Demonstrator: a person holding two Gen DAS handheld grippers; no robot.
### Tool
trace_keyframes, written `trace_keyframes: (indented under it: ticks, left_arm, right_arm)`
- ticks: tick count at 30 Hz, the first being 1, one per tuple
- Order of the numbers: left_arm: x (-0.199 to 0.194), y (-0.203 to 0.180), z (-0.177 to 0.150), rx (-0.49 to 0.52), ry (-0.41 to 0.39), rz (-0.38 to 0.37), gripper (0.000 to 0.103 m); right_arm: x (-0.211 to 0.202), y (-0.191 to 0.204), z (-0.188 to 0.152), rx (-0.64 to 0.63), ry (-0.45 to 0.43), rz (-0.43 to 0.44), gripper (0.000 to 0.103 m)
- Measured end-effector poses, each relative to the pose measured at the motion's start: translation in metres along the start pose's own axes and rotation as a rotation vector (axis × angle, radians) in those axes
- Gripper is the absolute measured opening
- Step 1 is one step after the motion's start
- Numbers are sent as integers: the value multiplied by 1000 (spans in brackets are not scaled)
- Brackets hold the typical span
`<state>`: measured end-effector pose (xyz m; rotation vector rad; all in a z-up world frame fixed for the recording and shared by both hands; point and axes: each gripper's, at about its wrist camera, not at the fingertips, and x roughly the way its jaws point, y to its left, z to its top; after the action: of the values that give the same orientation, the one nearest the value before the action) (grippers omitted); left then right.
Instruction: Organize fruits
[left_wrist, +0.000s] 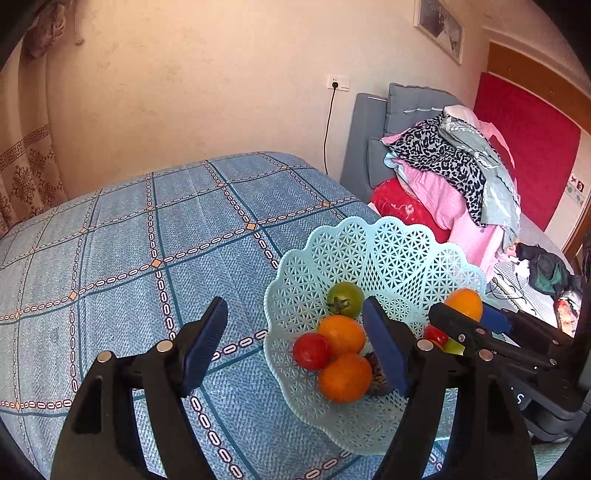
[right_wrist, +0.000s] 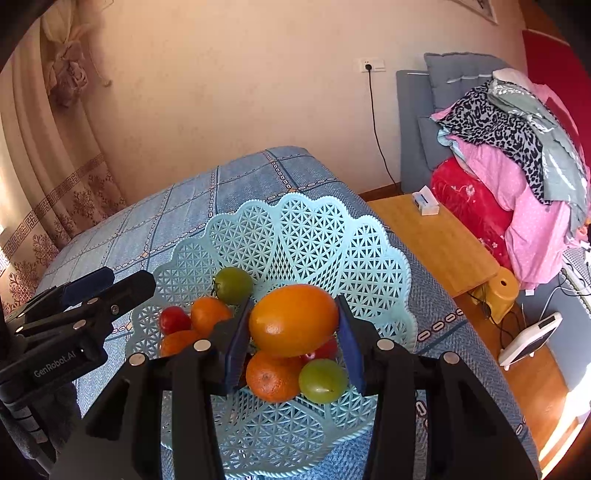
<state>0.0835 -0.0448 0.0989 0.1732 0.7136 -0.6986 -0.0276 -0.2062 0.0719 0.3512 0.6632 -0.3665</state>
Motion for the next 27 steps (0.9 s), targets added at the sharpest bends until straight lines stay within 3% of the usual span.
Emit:
trace_keyframes:
  ticks: [6,12,27]
  left_arm:
    - [-2,3,-1,-7,2,4,77]
    - [-3,4,0,-12,2,8,78]
    - [-12,4,2,4,-36,71,96]
  right_arm:
    - [0,2,0,-1,-2,6,45]
    - [-4,5,1,-9,-17,9,55]
    - [-7,6,2,-7,-21,5,60]
